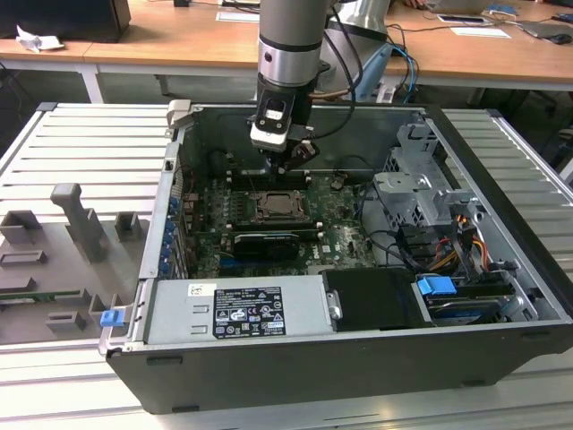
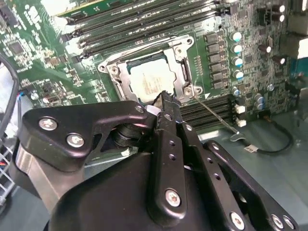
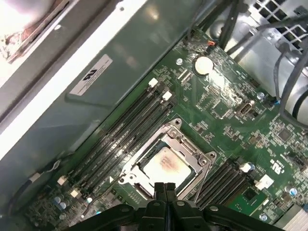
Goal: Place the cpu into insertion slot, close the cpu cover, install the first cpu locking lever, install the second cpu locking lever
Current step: 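Install the first cpu locking lever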
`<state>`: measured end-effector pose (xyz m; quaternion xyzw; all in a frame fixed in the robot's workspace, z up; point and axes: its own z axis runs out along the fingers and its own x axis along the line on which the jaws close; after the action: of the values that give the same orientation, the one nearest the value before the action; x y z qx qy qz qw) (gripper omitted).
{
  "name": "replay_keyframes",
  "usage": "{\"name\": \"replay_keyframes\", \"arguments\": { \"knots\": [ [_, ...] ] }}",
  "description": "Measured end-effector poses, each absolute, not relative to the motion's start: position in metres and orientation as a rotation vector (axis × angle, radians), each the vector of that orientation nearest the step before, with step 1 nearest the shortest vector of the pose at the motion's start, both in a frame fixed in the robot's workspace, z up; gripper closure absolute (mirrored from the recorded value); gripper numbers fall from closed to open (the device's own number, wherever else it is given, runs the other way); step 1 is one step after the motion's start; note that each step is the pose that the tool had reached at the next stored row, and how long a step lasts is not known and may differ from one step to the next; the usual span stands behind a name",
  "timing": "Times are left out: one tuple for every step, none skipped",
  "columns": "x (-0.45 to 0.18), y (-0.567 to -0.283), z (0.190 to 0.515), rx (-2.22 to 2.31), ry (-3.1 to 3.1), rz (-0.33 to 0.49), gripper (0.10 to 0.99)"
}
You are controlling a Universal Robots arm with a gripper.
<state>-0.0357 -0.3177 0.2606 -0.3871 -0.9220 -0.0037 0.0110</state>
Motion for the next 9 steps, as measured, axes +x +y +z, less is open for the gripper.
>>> {"name": "replay_keyframes", "arguments": {
  "knots": [
    [-0.0357, -0.3177, 0.2606, -1.147, -2.901, -0.011, 0.98],
    [-0.0357, -0.3178, 0.2605, -1.092, -2.922, -0.01, 0.98],
    [-0.0357, -0.3178, 0.2604, -1.065, -2.932, -0.01, 0.98],
    [-0.0357, -0.3177, 0.2604, -1.038, -2.941, -0.009, 0.98],
    [-0.0357, -0.3177, 0.2603, -1.014, -2.95, -0.009, 0.98],
    [-0.0357, -0.3177, 0.2603, -0.981, -2.961, -0.009, 0.98],
    [-0.0357, -0.3178, 0.2603, -0.948, -2.971, -0.008, 0.98],
    [-0.0357, -0.3178, 0.2602, -0.924, -2.979, -0.008, 0.98],
    [-0.0357, -0.3178, 0.2602, -0.901, -2.986, -0.008, 0.98]
  ]
}}
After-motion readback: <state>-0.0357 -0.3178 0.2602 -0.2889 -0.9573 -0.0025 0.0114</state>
